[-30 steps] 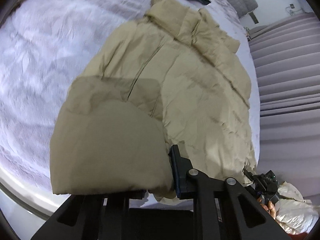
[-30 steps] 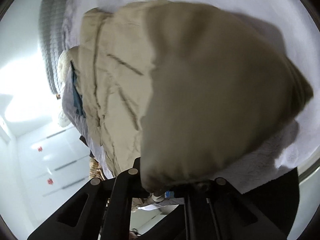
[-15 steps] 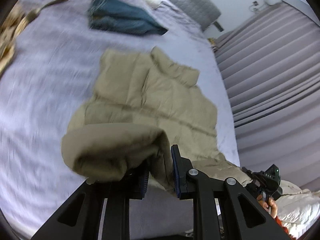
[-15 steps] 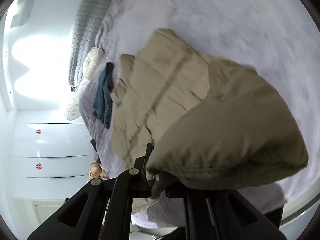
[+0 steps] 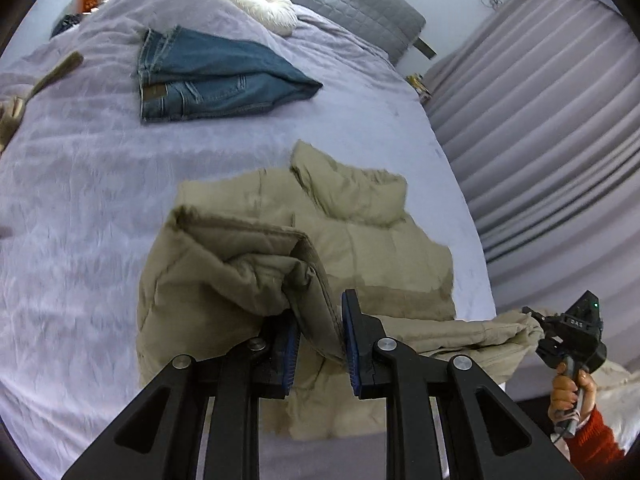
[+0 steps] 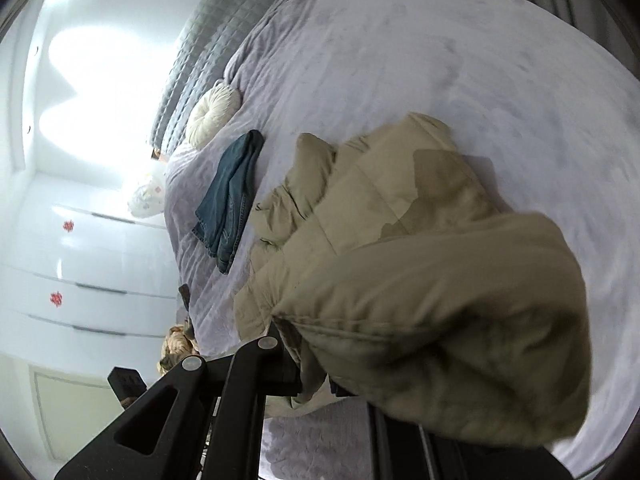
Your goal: Fold large clothes
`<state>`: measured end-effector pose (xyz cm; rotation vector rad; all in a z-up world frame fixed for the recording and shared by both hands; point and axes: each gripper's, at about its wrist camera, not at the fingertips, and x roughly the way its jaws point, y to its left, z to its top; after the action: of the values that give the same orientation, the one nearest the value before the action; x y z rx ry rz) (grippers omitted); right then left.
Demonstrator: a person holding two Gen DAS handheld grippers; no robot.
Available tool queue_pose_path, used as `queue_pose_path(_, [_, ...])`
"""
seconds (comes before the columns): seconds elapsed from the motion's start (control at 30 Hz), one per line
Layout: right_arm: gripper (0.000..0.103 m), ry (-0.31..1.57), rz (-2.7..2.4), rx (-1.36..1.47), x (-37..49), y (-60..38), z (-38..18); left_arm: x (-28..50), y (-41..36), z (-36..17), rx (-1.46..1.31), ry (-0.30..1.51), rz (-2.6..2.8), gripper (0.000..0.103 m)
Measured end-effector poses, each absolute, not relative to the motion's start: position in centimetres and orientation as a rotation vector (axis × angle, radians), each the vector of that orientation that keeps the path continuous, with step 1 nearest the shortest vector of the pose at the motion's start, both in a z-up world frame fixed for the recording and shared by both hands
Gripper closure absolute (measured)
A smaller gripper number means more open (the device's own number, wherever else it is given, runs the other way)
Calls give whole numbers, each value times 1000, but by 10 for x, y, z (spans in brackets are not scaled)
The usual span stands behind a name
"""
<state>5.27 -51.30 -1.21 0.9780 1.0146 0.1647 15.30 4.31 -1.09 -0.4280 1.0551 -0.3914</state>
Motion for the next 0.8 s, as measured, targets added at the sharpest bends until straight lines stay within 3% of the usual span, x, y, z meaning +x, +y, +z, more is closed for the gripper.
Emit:
queue_pose_path(0.23, [94, 1073, 237, 915, 145, -515, -26, 202, 34, -17, -397, 1002, -271, 81])
queue_pose_path(0.47, [94, 1156, 230, 895, 232, -513, -91, 264, 31, -65, -407, 1001, -152, 81])
queue_pose_path(0.8, [94, 1126, 223, 1012, 267, -506, -180, 307, 41, -135, -388, 1025, -49, 81])
